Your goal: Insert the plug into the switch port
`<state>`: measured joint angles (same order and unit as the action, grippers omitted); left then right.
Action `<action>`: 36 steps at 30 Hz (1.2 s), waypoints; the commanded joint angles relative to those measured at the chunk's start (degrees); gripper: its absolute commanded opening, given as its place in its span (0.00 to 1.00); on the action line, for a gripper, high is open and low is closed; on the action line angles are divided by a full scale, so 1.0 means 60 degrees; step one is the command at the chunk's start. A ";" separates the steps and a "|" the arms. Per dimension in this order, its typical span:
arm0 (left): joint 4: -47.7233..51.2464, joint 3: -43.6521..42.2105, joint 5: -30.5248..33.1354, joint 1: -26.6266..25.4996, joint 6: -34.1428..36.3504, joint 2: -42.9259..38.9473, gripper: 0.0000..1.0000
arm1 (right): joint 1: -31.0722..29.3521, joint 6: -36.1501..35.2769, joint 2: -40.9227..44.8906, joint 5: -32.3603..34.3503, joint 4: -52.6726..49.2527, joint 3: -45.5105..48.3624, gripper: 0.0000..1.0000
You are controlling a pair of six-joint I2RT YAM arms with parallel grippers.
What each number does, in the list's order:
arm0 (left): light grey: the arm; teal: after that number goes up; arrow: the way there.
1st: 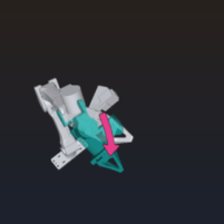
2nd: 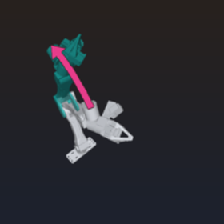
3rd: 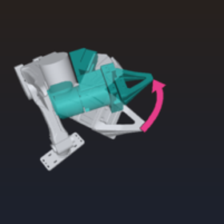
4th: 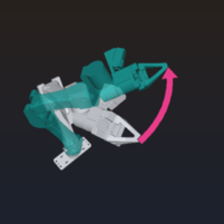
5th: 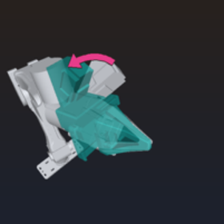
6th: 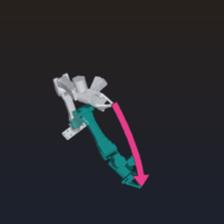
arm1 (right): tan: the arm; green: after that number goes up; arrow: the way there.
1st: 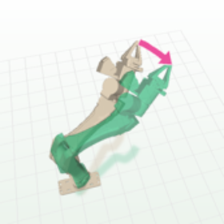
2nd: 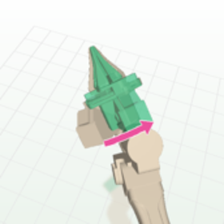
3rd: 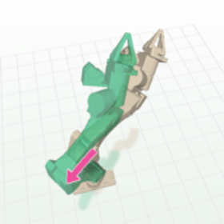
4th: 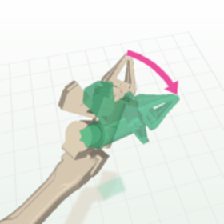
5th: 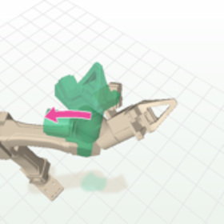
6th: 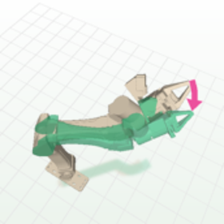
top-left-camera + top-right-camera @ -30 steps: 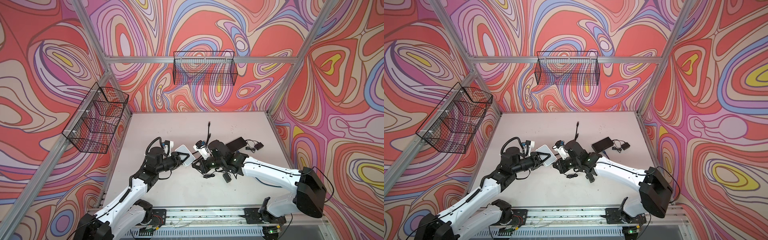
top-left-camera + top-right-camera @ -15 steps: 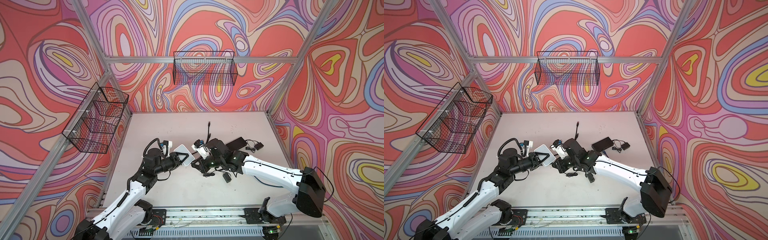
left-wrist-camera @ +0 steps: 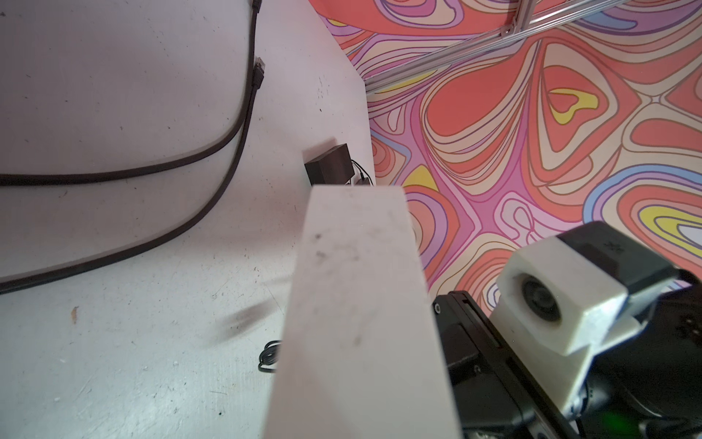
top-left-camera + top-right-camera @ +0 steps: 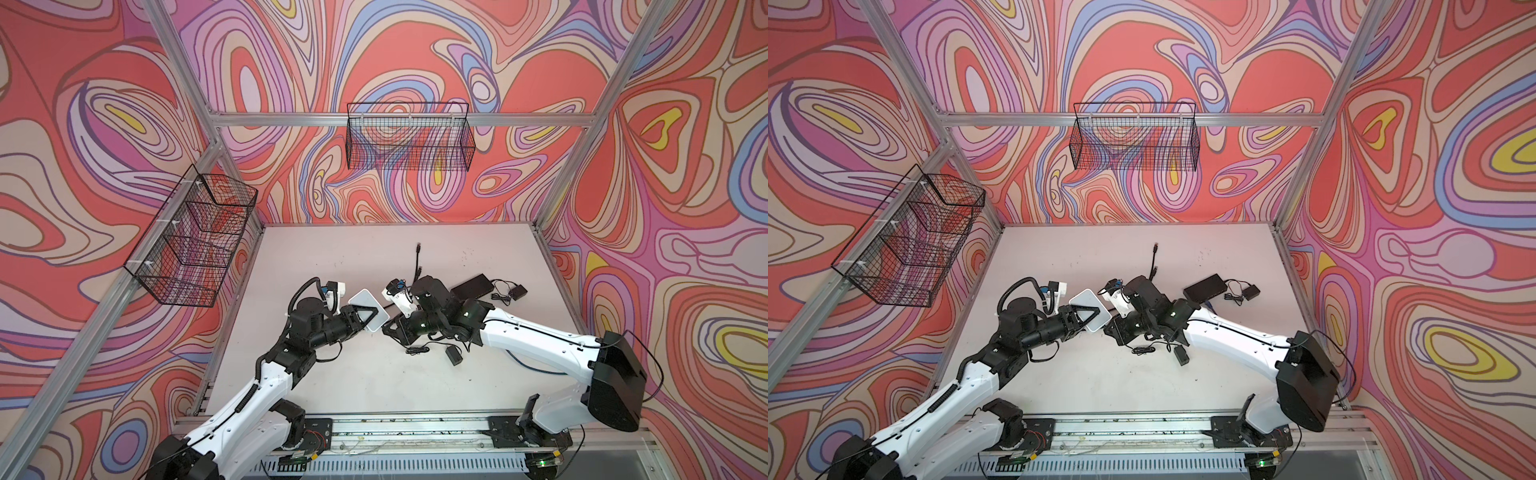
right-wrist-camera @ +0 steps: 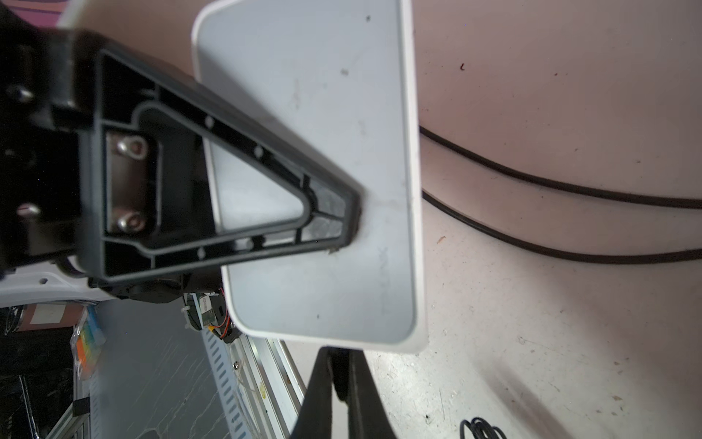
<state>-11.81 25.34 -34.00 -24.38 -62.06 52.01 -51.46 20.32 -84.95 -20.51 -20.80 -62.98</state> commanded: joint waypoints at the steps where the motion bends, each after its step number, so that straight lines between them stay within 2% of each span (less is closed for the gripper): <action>1: 0.0519 0.0112 -0.1415 -0.0708 0.0240 0.0250 0.13 | 0.0056 -0.0307 -0.0030 0.0665 0.1918 -0.0931 0.00; 20: 0.0665 0.0075 -0.1321 -0.0768 0.0272 0.0230 0.13 | 0.0065 -0.0548 0.0271 0.1519 0.1642 -0.1208 0.01; 25: 0.0698 0.0024 -0.0890 -0.0766 0.0211 0.0377 0.12 | 0.0066 -0.0577 0.0316 0.1624 0.1635 -0.1122 0.12; 29: 0.0972 0.0008 -0.0206 -0.0768 0.0179 0.0314 0.12 | 0.0071 -0.0541 0.0327 0.1580 0.1444 -0.0897 0.29; 36: 0.1069 0.0109 0.0528 -0.0751 0.0046 0.0209 0.12 | 0.0064 -0.0088 0.0737 0.1655 0.1353 0.0341 0.39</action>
<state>-6.85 25.82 -30.81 -28.86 -61.54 53.69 -51.22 18.41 -83.15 -12.64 -16.75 -64.25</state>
